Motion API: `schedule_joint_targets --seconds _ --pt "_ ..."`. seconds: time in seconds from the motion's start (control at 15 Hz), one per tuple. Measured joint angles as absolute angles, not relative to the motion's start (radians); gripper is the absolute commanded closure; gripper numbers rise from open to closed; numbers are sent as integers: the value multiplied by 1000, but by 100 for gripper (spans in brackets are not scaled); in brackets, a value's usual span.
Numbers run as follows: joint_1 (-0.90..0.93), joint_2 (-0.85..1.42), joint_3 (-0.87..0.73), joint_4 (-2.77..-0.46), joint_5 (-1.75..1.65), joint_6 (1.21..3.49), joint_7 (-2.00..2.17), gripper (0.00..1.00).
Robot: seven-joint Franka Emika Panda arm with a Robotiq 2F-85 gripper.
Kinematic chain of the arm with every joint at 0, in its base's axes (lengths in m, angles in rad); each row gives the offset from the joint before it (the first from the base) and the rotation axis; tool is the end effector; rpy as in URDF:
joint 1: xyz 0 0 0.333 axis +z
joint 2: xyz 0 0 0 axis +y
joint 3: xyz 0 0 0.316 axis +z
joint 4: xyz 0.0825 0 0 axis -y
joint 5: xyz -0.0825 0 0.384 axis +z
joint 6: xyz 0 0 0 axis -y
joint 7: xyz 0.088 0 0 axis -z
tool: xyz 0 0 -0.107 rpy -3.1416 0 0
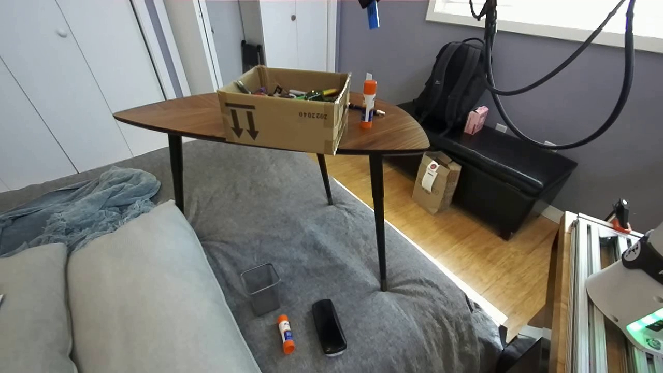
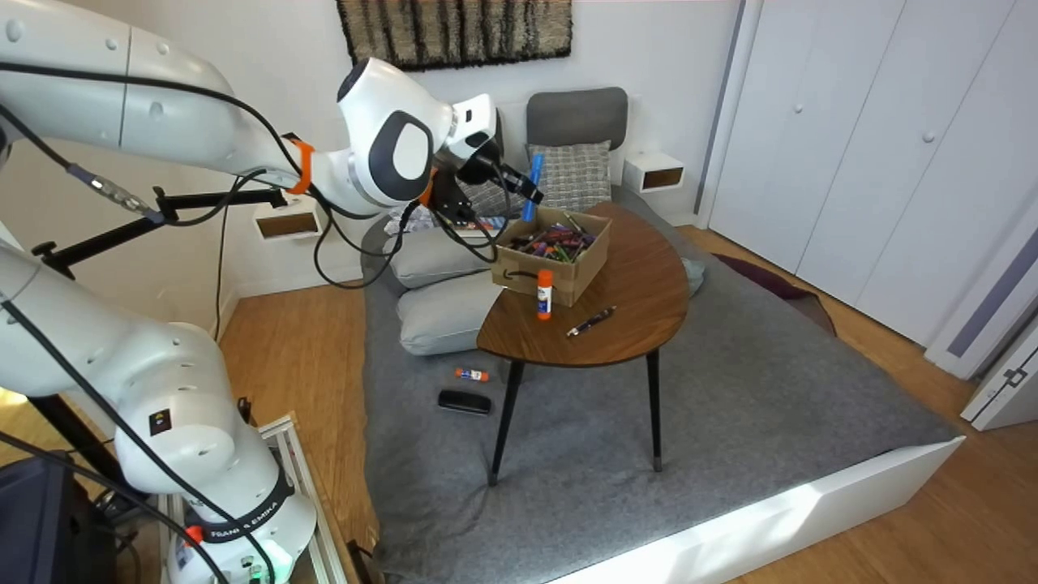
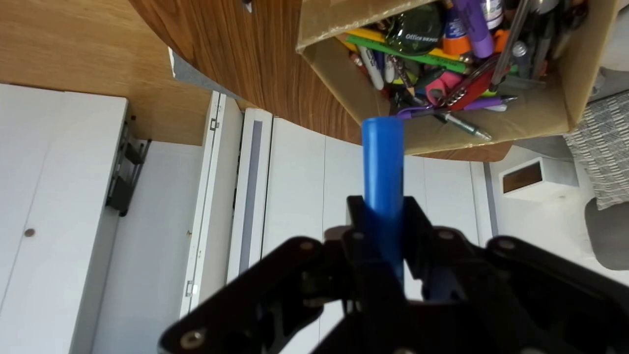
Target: Remove the blue object from the box
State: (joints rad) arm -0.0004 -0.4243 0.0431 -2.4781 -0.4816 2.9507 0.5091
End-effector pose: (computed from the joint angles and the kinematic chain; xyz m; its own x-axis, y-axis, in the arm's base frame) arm 0.4569 0.0522 0.5443 0.6051 0.0028 0.7962 -0.0523 -0.9977 0.0432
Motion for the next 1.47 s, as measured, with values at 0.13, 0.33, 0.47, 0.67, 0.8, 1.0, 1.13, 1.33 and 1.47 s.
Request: schedule_joint_targets --seconds 0.13,0.33,0.47,0.67,0.8,1.0,1.13,1.33,1.47 --pt "-38 -425 99 -2497 -501 2951 569 95" --pt "-135 -437 213 -2525 -567 2949 691 95" --pt "-221 -464 302 -2548 -622 2942 790 95" --pt "-335 -526 428 -2595 -696 2934 920 95" --pt "-385 -570 502 -2635 -715 2930 992 95" --pt "-459 -632 611 -2696 -749 2942 1096 95" --pt "-527 -667 669 -2729 -792 3007 1150 95" --pt "-698 -726 751 -2748 -881 3168 1200 80" --pt "-735 -730 765 -2748 -886 3186 1201 80"
